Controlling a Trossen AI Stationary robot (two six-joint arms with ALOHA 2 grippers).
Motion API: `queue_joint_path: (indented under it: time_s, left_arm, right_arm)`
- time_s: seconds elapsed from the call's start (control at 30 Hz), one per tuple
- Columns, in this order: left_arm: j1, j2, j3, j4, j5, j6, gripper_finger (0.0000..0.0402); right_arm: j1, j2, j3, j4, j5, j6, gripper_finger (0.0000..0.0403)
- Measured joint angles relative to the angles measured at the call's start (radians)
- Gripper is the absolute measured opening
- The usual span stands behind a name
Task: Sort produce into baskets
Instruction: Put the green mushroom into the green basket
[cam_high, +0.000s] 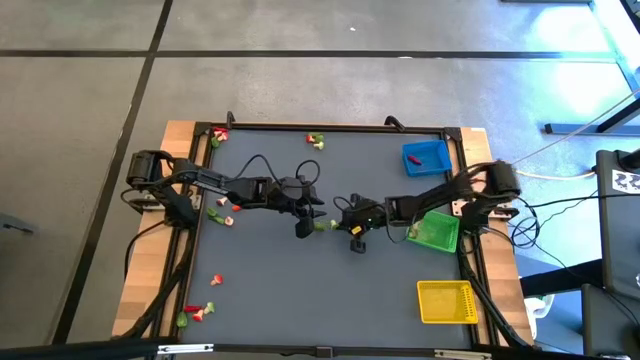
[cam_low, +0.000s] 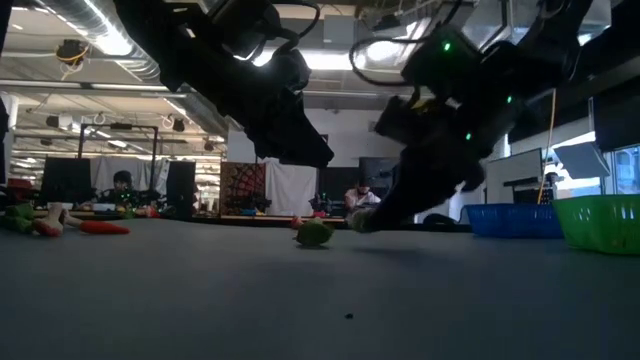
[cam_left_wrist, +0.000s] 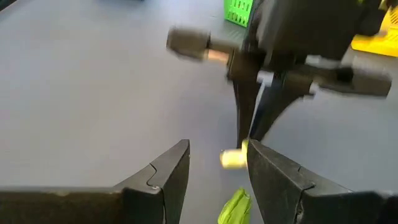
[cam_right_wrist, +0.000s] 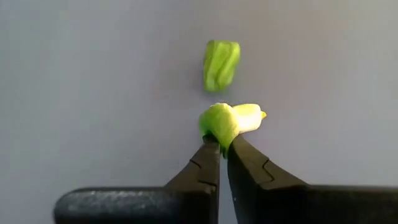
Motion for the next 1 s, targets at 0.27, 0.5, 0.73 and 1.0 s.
queue_joint_path:
  time_s: [0.27,0.5,0.73,1.0]
  left_arm:
    - [0.0,0.0,0.0,0.0,0.0,0.001,0.0157]
    - [0.0,0.0,0.0,0.0,0.0,0.001,0.0157]
    - [0.0,0.0,0.0,0.001,0.0,0.001,0.0157]
    - [0.0,0.0,0.0,0.001,0.0,-0.004,0.0157]
  right_arm:
    - [0.001,-0.199,0.0,-0.316,0.024,0.006,0.0018]
    - [0.024,-0.398,0.0,-0.61,0.072,0.066,0.0018]
    - [0.087,-0.602,0.0,-0.877,0.106,0.175,0.0019]
    - [0.201,-0.754,0.0,-1.163,0.132,0.425,0.0019]
